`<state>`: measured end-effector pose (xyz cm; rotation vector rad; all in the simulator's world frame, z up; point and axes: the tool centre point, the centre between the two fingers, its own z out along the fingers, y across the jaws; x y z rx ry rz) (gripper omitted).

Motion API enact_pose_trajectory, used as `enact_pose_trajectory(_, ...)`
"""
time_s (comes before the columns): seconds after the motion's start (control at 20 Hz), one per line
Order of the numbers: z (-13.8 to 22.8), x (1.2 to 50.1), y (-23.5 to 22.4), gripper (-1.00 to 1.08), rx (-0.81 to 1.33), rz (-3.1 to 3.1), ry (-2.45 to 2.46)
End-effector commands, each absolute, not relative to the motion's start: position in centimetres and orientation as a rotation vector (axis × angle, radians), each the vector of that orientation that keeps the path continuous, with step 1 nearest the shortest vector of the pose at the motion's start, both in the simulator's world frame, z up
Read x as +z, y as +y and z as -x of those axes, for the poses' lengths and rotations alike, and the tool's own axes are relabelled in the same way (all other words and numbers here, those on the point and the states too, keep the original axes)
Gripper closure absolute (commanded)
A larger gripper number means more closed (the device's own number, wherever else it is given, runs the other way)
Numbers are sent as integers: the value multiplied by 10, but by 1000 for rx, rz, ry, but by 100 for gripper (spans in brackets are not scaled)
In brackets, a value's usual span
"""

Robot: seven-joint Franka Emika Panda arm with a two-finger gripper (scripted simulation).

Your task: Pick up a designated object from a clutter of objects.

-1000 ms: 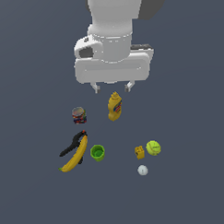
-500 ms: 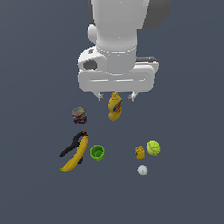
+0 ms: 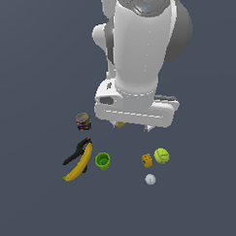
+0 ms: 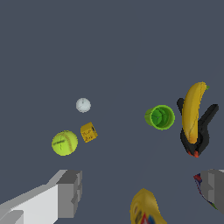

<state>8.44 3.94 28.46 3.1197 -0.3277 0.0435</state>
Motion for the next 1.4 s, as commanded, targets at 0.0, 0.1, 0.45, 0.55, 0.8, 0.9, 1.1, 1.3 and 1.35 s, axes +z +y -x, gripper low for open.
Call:
enact_pose_trajectory(0.0,-99,267,48,-92,39,-3112,-406)
enact_pose_trajectory(0.1,-110,252,54,-92,36,-3104,-468)
enact_pose_trajectory(0.45,-142,195,79,-92,23,-3066,-684)
enact_pose_trajectory(0.55,-150,178,86,-92,20,-3053,-745)
enact_pose_trajectory(0.8,-165,135,103,-92,11,-3015,-885)
enact_pose_trajectory(0.9,-169,120,108,-92,9,-3001,-931)
enact_pose_trajectory(1.1,-174,97,117,-92,4,-2978,-1004)
enact_pose_trajectory(1.3,-177,80,123,-92,2,-2961,-1052)
enact_pose_trajectory(1.35,-177,78,124,-92,1,-2958,-1060)
